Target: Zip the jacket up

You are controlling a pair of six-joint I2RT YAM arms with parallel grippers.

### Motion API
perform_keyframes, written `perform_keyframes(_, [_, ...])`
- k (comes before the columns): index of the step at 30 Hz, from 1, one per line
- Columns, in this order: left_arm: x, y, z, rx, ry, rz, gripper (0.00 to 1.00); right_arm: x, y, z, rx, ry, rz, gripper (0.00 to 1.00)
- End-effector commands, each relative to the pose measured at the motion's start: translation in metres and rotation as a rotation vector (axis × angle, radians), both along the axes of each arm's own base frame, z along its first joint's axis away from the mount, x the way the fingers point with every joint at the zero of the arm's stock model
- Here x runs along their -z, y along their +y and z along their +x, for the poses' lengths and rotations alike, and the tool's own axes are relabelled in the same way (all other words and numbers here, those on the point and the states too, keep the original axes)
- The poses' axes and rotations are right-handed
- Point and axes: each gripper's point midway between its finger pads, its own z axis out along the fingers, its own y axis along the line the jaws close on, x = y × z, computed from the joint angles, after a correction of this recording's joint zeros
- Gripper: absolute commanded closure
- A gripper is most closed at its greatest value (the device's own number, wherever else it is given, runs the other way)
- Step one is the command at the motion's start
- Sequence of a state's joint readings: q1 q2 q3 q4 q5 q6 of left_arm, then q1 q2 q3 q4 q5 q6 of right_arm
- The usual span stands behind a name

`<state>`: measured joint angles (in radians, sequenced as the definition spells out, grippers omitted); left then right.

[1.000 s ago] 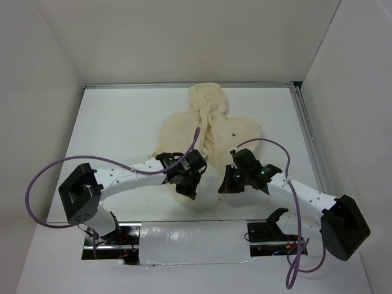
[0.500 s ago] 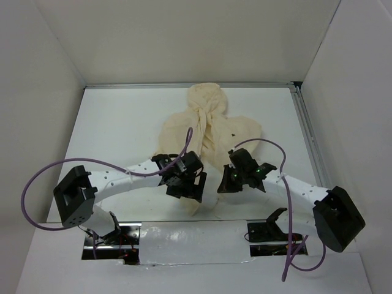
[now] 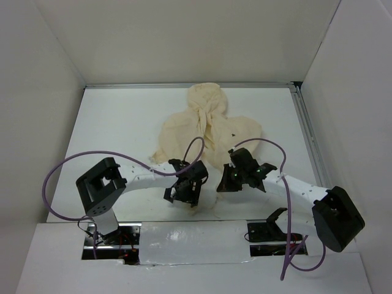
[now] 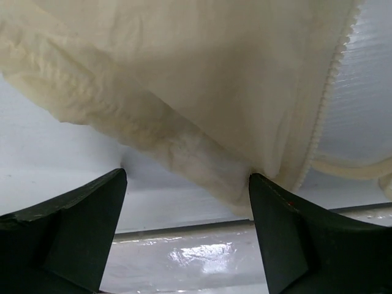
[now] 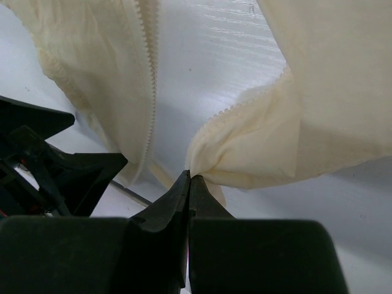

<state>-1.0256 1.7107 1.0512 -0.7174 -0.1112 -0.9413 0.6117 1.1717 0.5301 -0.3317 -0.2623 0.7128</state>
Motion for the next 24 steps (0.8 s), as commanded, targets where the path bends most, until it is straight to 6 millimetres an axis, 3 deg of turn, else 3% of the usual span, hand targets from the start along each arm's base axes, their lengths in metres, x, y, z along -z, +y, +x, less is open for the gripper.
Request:
perform_keyframes(1, [0.007, -0.001, 0.002, 0.070, -0.055, 0.033, 0.07, -0.008, 0.003, 0.008, -0.002, -0.056, 0.039, 1.00])
perform_keyframes(8, [0.022, -0.005, -0.014, 0.233, -0.056, 0.079, 0.02, -0.003, 0.000, 0.008, 0.000, -0.049, 0.027, 1.00])
perform_keyframes(13, [0.013, -0.001, -0.013, 0.246, -0.064, 0.106, 0.01, -0.002, -0.001, 0.009, 0.001, -0.051, 0.028, 1.00])
perform_keyframes(16, [0.003, -0.011, -0.014, 0.325, -0.079, 0.029, 0.01, -0.001, -0.005, 0.011, 0.001, -0.062, 0.016, 1.00])
perform_keyframes(17, [-0.006, -0.024, -0.010, 0.357, -0.118, -0.045, 0.01, 0.001, -0.005, 0.012, 0.004, -0.060, 0.015, 1.00])
perform_keyframes(20, [-0.019, -0.026, -0.005, 0.403, -0.155, -0.068, 0.01, 0.006, -0.011, 0.019, 0.028, -0.037, 0.002, 1.00])
perform_keyframes(24, [-0.053, -0.040, 0.023, 0.421, -0.259, -0.126, 0.01, 0.011, -0.017, 0.033, 0.048, -0.023, -0.014, 1.00])
